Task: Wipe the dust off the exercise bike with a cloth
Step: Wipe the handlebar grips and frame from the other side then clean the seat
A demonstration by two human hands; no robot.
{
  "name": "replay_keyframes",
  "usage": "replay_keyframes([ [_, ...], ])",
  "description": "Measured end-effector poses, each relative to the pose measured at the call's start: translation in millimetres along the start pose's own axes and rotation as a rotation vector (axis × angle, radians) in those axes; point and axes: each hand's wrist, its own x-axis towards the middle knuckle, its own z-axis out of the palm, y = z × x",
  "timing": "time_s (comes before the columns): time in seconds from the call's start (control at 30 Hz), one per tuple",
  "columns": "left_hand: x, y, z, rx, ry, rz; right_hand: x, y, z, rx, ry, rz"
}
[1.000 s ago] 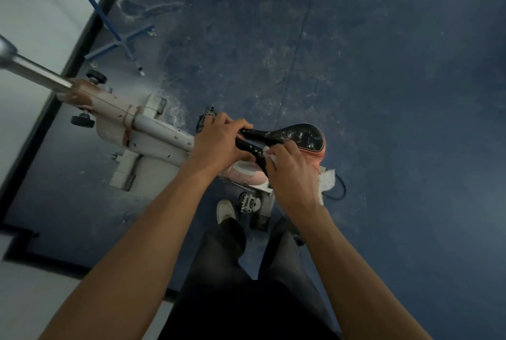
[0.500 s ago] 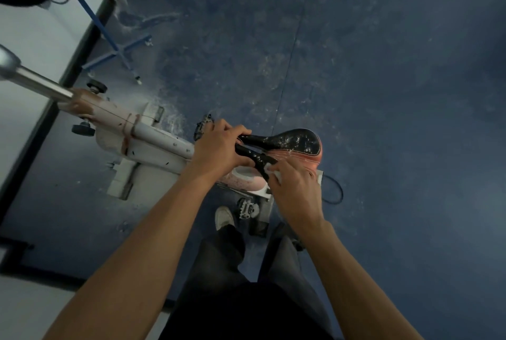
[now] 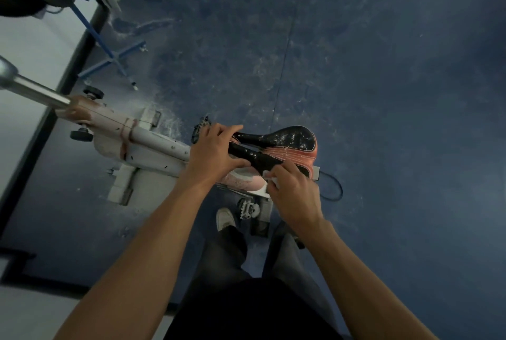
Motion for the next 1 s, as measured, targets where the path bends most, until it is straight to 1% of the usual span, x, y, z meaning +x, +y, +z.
replay_keyframes([
  [0.1, -2.5, -1.1, 0.9, -0.037, 0.002, -0.001, 24.8, -17.4, 8.8, 0.042, 0.048, -0.044],
  [0.17, -2.1, -2.3, -0.5, -0.063, -0.007, -0.001, 35.5, -23.5, 13.2, 0.026, 0.06, -0.047],
  [0.3, -6.8, -6.2, -2.8, -0.186, -0.015, -0.009, 21.1, -10.5, 12.2, 0.0, 0.054, -0.061],
  [0.37, -20.6, -5.6, -0.4, -0.204, 0.085, -0.012, 4.1, -1.0, 9.9, 0.003, 0.034, -0.071],
  [0.43, -44.1, 0.1, 6.9, -0.205, 0.278, -0.016, -10.8, 4.6, 8.5, 0.053, 0.045, -0.008],
  [0.47, -57.9, 5.9, 11.7, -0.267, 0.354, -0.039, -16.3, 6.1, 8.1, 0.114, 0.061, 0.045],
  [0.5, -71.4, 12.9, 16.3, -0.386, 0.367, -0.084, -20.2, 6.4, 7.8, 0.187, 0.084, 0.094],
  [0.53, -83.5, 20.4, 20.0, -0.557, 0.304, -0.148, -23.0, 5.6, 6.9, 0.258, 0.107, 0.135],
  [0.57, -93.5, 29.0, 21.6, -0.74, 0.176, -0.223, -24.6, 3.4, 6.1, 0.323, 0.124, 0.159],
  [0.6, -101.6, 38.5, 22.0, -0.893, 0.04, -0.281, -25.9, -0.2, 4.5, 0.378, 0.133, 0.166],
  [0.67, -111.6, 56.9, 23.8, -1.141, -0.146, -0.356, -26.8, -11.3, 2.3, 0.462, 0.108, 0.133],
  [0.7, -114.4, 67.7, 22.4, -1.265, -0.205, -0.398, -26.5, -17.9, 2.2, 0.499, 0.078, 0.104],
  [0.73, -115.0, 76.8, 20.6, -1.363, -0.225, -0.447, -25.9, -23.7, 3.1, 0.526, 0.05, 0.064],
  [0.77, -114.3, 84.1, 18.0, -1.429, -0.204, -0.494, -25.2, -28.7, 4.9, 0.533, 0.033, 0.013],
  [0.83, -110.3, 85.3, 15.6, -1.44, -0.093, -0.555, -25.8, -35.8, 7.9, 0.531, -0.006, -0.094],
  [0.9, -105.5, 75.0, 14.4, -1.41, -0.007, -0.582, -29.3, -36.5, 7.7, 0.508, -0.038, -0.162],
  [0.97, -100.1, 59.4, 14.9, -1.319, 0.083, -0.606, -35.4, -32.2, 4.7, 0.411, 0.036, -0.156],
  [1.0, -98.3, 51.4, 14.4, -1.251, 0.133, -0.617, -37.9, -28.6, 3.0, 0.372, 0.099, -0.107],
])
